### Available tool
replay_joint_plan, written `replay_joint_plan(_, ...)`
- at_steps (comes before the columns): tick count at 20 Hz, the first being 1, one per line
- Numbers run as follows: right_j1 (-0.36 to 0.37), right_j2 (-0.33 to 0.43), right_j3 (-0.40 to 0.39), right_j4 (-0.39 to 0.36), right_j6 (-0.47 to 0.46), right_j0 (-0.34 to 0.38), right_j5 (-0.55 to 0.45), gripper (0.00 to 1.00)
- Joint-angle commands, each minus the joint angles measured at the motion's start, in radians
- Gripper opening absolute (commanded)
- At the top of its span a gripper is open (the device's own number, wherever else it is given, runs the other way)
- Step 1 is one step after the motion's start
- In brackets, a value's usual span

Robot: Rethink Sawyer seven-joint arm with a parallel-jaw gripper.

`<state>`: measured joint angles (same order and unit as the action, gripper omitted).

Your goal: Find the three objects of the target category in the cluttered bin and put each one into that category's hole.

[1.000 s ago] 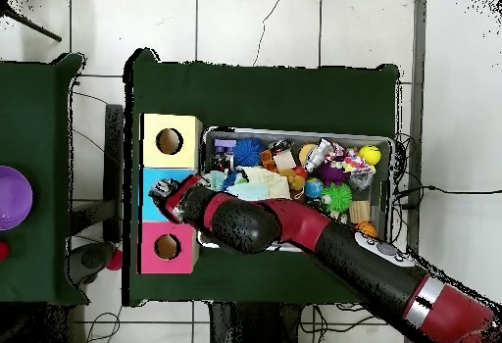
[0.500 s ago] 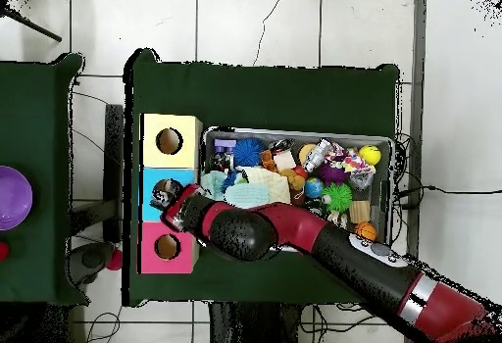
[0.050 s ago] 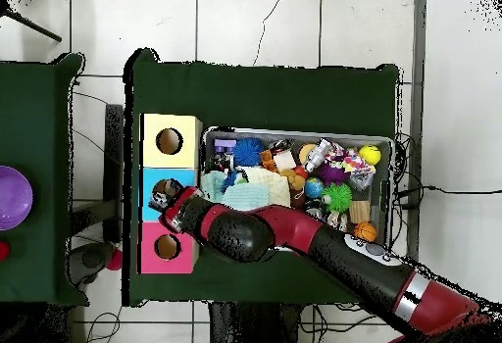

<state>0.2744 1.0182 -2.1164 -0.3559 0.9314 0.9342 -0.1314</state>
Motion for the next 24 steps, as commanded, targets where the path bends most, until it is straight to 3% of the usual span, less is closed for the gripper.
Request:
replay_joint_plan(1,-0.056,-0.029,0.160,-0.047,0.135,-0.005,0.081,0.00)
replay_joint_plan(18,-0.054,-0.011,0.158,-0.050,0.109,0.004,0.081,0.00)
replay_joint_plan(19,-0.054,-0.012,0.158,-0.044,0.115,0.004,0.081,1.00)
replay_joint_plan(24,-0.043,-0.025,0.156,-0.027,0.124,-0.001,0.062,1.00)
